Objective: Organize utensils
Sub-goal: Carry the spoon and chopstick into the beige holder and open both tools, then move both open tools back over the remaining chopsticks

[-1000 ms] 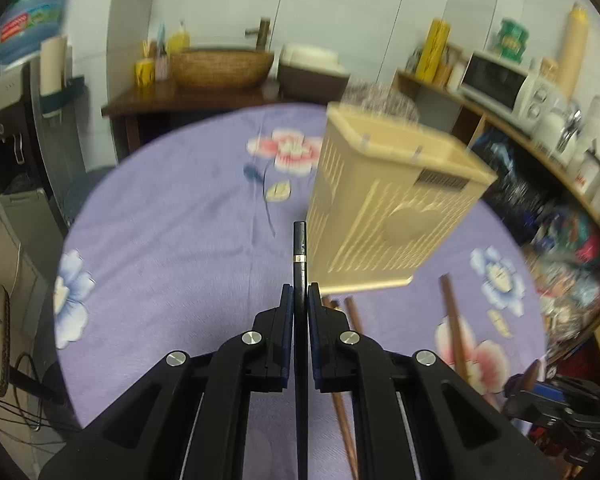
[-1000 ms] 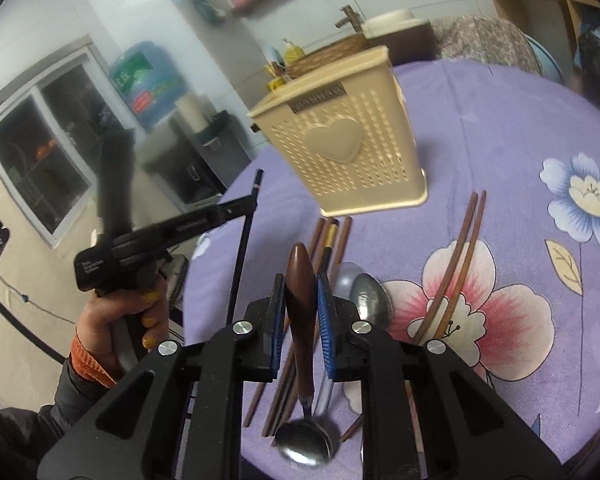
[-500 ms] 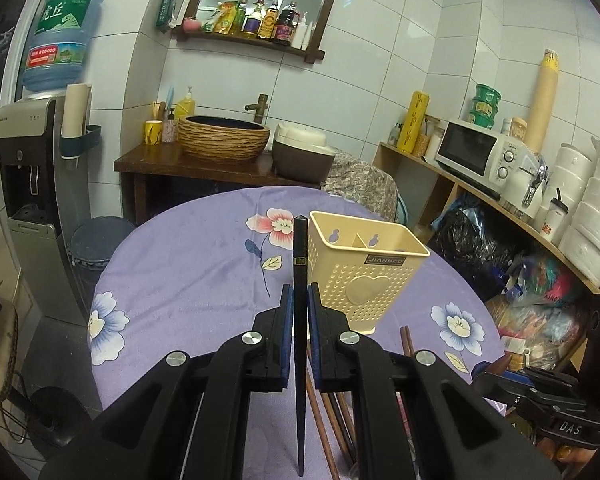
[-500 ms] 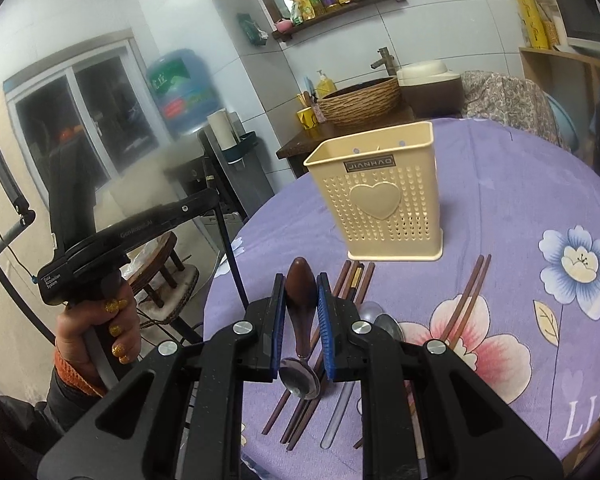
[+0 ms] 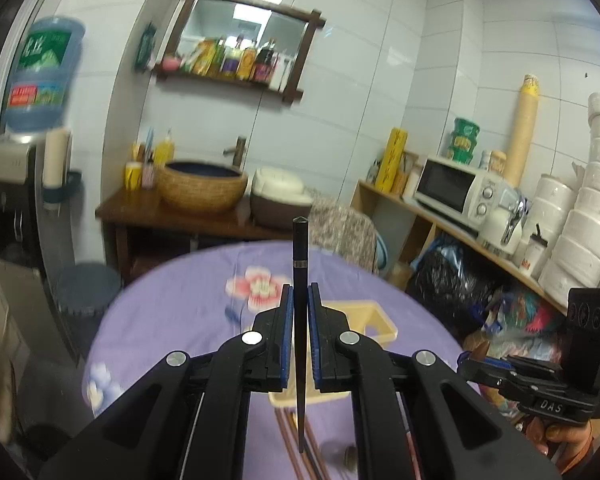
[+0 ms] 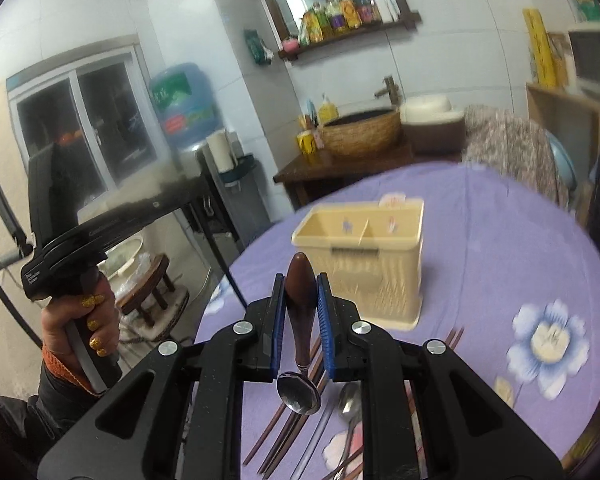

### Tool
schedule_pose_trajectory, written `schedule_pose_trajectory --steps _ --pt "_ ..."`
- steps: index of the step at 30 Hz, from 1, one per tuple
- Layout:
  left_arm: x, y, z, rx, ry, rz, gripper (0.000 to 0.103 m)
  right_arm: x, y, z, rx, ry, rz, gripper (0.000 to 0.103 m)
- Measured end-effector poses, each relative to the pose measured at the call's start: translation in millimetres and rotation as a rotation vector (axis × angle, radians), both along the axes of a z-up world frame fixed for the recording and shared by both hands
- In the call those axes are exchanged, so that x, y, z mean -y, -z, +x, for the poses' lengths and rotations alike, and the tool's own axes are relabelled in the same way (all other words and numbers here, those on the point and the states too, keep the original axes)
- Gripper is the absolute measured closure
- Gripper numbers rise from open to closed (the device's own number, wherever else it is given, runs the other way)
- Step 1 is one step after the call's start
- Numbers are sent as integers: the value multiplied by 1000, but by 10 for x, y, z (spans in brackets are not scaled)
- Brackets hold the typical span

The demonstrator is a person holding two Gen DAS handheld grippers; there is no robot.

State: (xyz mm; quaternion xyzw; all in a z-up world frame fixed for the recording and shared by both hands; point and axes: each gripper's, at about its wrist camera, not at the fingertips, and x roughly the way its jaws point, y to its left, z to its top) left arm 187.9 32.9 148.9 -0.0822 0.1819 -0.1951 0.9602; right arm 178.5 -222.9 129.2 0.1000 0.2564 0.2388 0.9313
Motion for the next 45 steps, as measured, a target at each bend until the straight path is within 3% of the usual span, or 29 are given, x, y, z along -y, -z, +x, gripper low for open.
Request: schedule_pose_trajectory --steps 4,9,13,18,24,35,36,37,38,39,40,44,45 --pt "100 -445 233 63 1 -27 95 132 -576 341 93 62 -6 87" --pt "370 -647 577 100 -36 -1 95 189 -818 712 146 138 -38 87" --pt "550 -417 771 79 -53 42 95 174 -555 985 112 178 -79 87" --pt "692 105 933 -2 -65 98 95 113 -28 1179 17 178 -106 87" --pt "716 626 1024 -103 -59 130 95 77 367 1284 -49 185 -129 87" --pt "722 605 1008 -98 -68 163 94 73 561 1326 -47 215 -150 86" --pt "718 597 994 -96 -68 161 90 78 552 1312 -36 219 -152 84" --pt "714 591 982 -93 -67 159 84 78 539 1280 -23 222 -156 71" --pt "701 581 952 -87 -68 158 64 84 515 1230 -1 232 -157 53" --pt "683 567 904 -72 -75 159 38 95 476 1181 20 249 -155 43" --pt "679 555 863 -55 -85 163 28 114 432 1109 47 268 -149 33" --pt "589 554 541 36 -135 205 5 156 343 814 80 303 -145 29" --pt "571 593 458 57 -167 230 5 159 348 721 84 311 -153 25"
